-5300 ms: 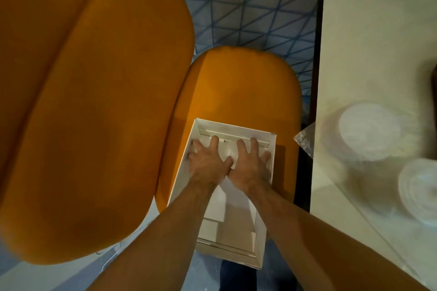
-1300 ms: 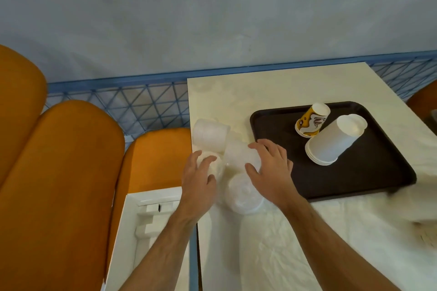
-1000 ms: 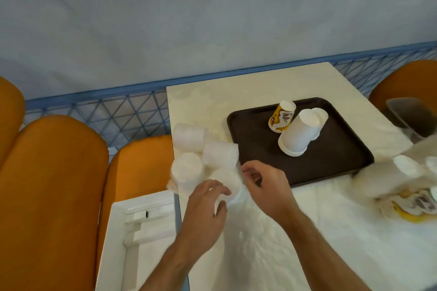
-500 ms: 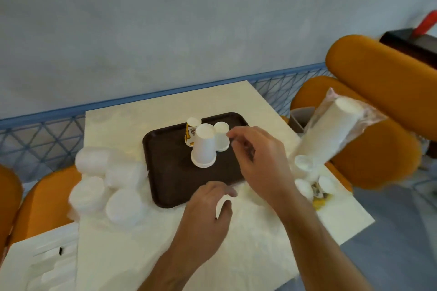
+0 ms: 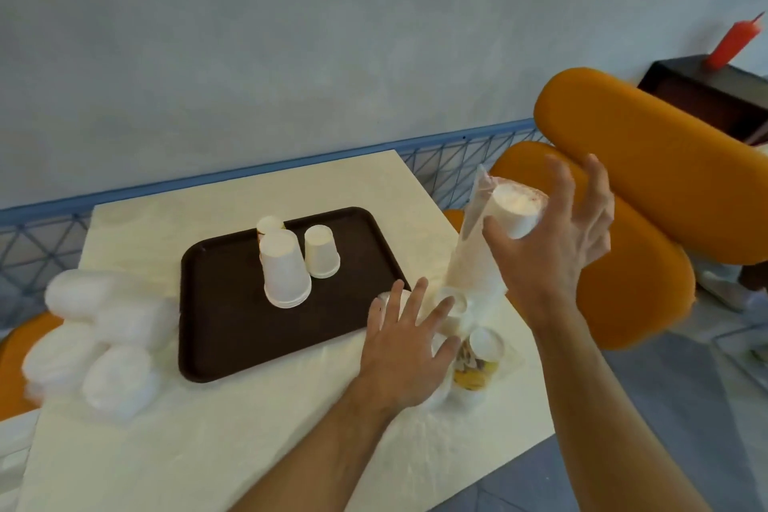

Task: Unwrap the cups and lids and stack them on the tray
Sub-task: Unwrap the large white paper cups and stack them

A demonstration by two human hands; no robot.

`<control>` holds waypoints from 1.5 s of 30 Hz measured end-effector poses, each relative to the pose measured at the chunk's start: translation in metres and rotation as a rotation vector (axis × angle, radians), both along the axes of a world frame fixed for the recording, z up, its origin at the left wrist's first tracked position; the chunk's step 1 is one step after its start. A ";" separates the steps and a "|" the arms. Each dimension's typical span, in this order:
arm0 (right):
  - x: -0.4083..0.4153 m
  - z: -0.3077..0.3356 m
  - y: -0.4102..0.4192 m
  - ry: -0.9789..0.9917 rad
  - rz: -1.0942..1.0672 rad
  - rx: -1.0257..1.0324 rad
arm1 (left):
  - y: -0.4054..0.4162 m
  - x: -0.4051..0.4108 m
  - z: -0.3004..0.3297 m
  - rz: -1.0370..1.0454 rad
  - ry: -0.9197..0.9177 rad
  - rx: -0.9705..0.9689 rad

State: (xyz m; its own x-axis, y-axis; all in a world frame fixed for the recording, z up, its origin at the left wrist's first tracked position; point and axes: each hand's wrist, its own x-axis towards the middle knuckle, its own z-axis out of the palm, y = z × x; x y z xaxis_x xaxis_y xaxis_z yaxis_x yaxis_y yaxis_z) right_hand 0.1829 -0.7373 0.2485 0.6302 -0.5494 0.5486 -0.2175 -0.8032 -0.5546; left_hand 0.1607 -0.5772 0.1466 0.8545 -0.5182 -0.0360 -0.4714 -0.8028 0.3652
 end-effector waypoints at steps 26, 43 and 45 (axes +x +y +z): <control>0.037 -0.081 -0.062 0.078 0.317 0.630 | -0.016 -0.001 -0.045 0.006 0.032 0.024; -0.001 0.062 0.112 0.006 0.923 0.391 | 0.068 0.021 0.123 0.340 0.175 -1.371; -0.005 0.057 0.138 0.077 1.045 0.359 | 0.092 0.012 0.121 0.470 0.206 -1.440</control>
State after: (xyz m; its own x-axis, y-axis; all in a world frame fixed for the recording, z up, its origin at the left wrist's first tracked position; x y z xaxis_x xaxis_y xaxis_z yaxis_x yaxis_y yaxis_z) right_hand 0.1775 -0.5998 0.3053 0.9021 0.1533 0.4034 0.4297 -0.4071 -0.8060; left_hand 0.1731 -0.4852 0.2679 0.9896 0.0920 0.1102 -0.1284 0.2229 0.9664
